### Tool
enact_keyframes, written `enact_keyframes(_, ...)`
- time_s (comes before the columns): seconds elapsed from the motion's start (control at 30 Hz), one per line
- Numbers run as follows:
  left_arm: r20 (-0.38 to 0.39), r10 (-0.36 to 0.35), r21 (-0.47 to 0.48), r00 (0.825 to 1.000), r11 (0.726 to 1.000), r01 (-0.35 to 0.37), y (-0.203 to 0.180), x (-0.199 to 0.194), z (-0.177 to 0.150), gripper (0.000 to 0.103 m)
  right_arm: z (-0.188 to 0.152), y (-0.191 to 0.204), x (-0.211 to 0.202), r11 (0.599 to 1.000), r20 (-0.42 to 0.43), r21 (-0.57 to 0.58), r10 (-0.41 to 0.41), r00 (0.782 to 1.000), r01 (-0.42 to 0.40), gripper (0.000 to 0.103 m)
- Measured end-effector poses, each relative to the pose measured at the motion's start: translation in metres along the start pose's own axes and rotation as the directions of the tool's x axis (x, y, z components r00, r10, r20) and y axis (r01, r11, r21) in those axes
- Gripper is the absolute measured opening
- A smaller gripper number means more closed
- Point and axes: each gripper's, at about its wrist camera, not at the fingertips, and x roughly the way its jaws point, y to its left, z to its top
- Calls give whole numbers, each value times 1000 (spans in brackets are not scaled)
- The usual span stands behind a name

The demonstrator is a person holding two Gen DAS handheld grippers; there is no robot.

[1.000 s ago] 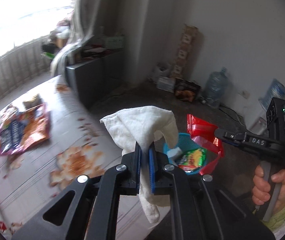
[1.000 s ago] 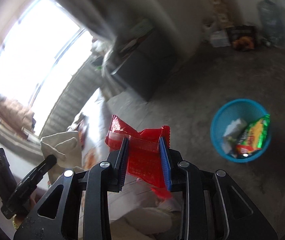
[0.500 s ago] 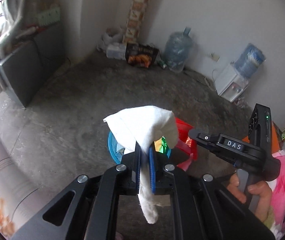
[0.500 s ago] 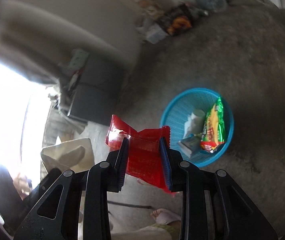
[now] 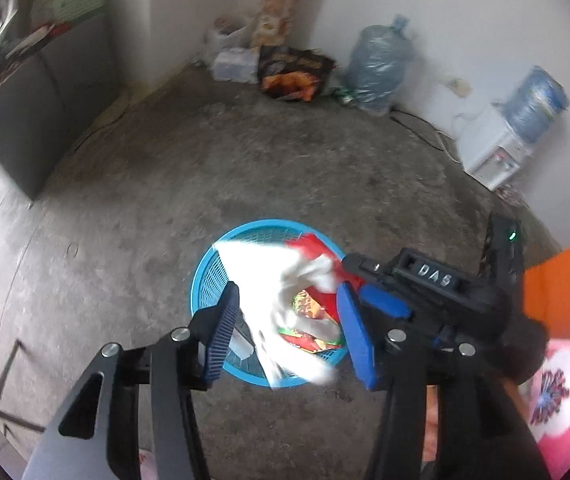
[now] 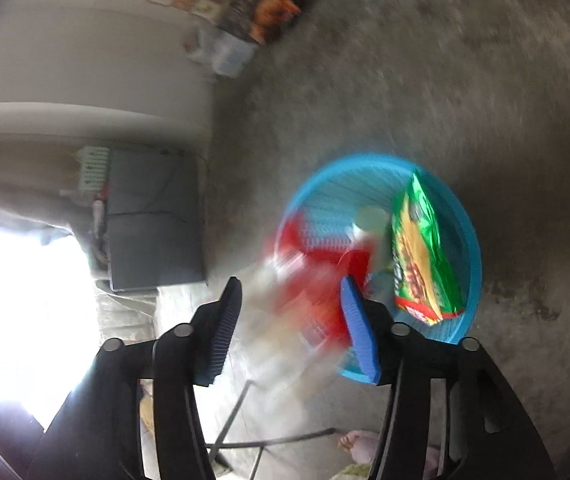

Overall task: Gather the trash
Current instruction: 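Open both tools to drop the bag and glove into the wastebasket, then swing both tools back toward the table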

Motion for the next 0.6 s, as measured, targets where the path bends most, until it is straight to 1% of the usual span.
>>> enact_keyframes(0.07, 4, -16, -13, 1000, 1000, 16, 3, -5, -2, 56, -4, -7, 1, 1000, -3, 11, -13, 1000, 13, 51)
enact_keyframes(0.13, 35, -6, 7, 999, 1000, 6, 2, -14, -3, 61, -10, -9, -4, 1000, -1, -8, -2, 1000, 2, 52)
enact_keyframes(0.17, 57, 9, 24, 998, 1000, -10, 0, -23, -3, 63, -13, -9, -9, 1000, 4, -24, -7, 1000, 7, 53)
enact_keyframes(0.23, 89, 13, 42, 996, 999, -17, 0, -38, -3, 65, -19, -8, -17, 999, 16, -47, -5, 1000, 6, 53)
enact_keyframes(0.33, 131, 2, 39, 991, 999, -7, 2, -64, -6, 69, -29, -2, -34, 995, 42, -93, -16, 999, 20, 53)
enact_keyframes(0.4, 158, 0, 31, 987, 1000, -5, 5, -83, -12, 72, -36, 6, -47, 987, 67, -151, -37, 997, 47, 56)
enact_keyframes(0.43, 167, -1, 29, 986, 1000, -4, 5, -91, -16, 73, -41, 11, -53, 981, 82, -184, -49, 995, 63, 57)
enact_keyframes(0.5, 158, 52, 13, 986, 998, -55, 7, -109, -25, 73, -53, 25, -70, 959, 122, -267, -68, 990, 99, 61)
enact_keyframes(0.57, 143, 56, 7, 988, 998, -58, 12, -127, -36, 74, -66, 39, -84, 930, 158, -338, -95, 983, 144, 65)
enact_keyframes(0.6, 145, 56, 6, 988, 998, -58, 14, -137, -43, 75, -76, 49, -95, 908, 185, -385, -103, 977, 168, 69)
